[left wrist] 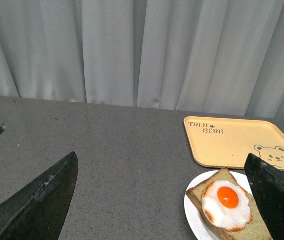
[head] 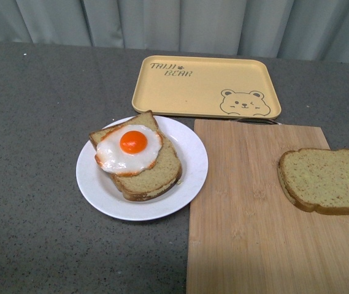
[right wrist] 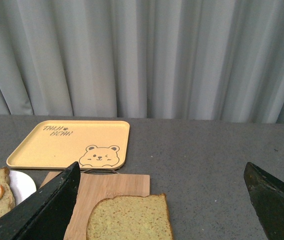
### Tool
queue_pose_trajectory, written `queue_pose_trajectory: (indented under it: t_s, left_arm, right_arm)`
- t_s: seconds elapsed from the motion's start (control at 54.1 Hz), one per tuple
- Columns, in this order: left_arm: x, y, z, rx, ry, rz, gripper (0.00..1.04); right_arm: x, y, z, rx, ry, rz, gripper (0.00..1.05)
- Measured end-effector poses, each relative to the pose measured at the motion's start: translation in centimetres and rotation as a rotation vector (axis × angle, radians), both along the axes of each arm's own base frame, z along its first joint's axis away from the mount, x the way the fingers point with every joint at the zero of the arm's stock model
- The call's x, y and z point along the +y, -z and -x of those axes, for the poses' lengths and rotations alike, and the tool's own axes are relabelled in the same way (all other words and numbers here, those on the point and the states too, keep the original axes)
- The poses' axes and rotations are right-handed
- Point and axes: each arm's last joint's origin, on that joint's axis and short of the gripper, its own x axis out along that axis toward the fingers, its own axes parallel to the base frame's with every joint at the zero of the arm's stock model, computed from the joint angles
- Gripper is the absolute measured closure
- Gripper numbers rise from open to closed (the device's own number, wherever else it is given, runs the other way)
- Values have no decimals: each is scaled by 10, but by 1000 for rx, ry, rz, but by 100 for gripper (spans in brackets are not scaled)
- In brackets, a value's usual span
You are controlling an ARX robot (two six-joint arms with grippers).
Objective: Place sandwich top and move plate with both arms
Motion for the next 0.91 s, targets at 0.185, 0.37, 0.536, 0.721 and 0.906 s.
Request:
queue_pose_trajectory:
  t_s: [0.185, 0.37, 0.536, 0.721, 0.906]
  left_arm:
    - [0, 0, 0, 0, 0, 0, 7]
    - [0, 0, 0, 0, 0, 0, 7]
    - [0, 0, 0, 0, 0, 0, 7]
    - [0, 0, 0, 0, 0, 0, 7]
    - [0, 0, 0, 0, 0, 0, 7]
  right_arm:
    - [0, 0, 0, 0, 0, 0, 9]
    - [0, 0, 0, 0, 0, 0, 9]
    - [0, 0, 0, 0, 0, 0, 9]
    - [0, 0, 0, 0, 0, 0, 9]
    - [0, 0, 0, 0, 0, 0, 9]
